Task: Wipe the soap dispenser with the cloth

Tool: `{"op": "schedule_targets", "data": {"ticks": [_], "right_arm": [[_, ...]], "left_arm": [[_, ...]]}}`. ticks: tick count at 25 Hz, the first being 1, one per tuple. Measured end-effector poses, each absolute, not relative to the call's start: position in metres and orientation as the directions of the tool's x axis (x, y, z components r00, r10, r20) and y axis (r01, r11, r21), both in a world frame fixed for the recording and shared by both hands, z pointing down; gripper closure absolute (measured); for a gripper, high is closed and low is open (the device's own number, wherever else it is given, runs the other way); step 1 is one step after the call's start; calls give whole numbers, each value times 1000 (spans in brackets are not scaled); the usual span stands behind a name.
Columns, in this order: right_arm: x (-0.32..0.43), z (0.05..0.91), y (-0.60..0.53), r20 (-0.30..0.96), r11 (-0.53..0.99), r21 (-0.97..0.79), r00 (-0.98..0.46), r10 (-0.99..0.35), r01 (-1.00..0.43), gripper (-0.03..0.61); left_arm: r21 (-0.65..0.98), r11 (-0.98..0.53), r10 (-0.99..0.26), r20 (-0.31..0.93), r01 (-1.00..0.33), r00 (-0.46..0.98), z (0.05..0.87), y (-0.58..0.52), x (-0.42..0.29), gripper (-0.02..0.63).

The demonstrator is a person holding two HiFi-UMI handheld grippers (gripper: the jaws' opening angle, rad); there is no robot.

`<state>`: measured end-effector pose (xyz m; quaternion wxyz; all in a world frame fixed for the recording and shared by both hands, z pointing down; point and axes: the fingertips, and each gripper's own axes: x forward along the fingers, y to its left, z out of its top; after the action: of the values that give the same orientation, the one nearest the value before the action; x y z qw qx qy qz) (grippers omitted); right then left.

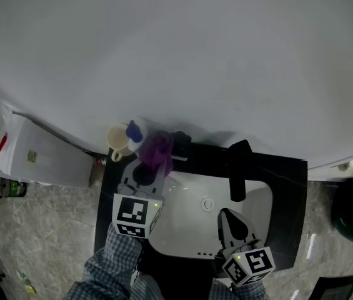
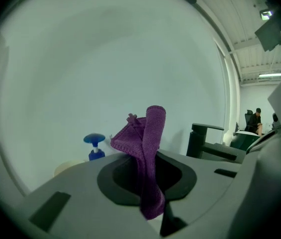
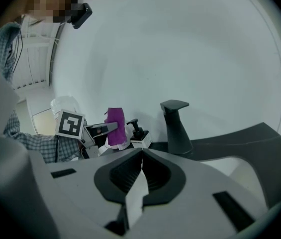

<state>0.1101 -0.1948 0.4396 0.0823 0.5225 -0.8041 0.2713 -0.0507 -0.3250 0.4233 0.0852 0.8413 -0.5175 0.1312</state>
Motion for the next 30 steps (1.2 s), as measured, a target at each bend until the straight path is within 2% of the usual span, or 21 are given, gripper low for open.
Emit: {"op": "schedule_targets", "data": {"ticks": [5,17,30], "right_arm": [[111,439,-194,419,306,-346,-438,-796,-887,560],[121,449,-188,440,272,-355,-416,-796,-895,560],[126,454,-183,453,263,-356,-412,-791,-897,560]], "left_arm": [[-77,-476,-843,323,-876,430,427,-334,-41,554],[-60,-508,-823,329,-859,463,454,-336,-18,554],[-32,-573,-748,427,-819,507,500,-322,14,554]]}}
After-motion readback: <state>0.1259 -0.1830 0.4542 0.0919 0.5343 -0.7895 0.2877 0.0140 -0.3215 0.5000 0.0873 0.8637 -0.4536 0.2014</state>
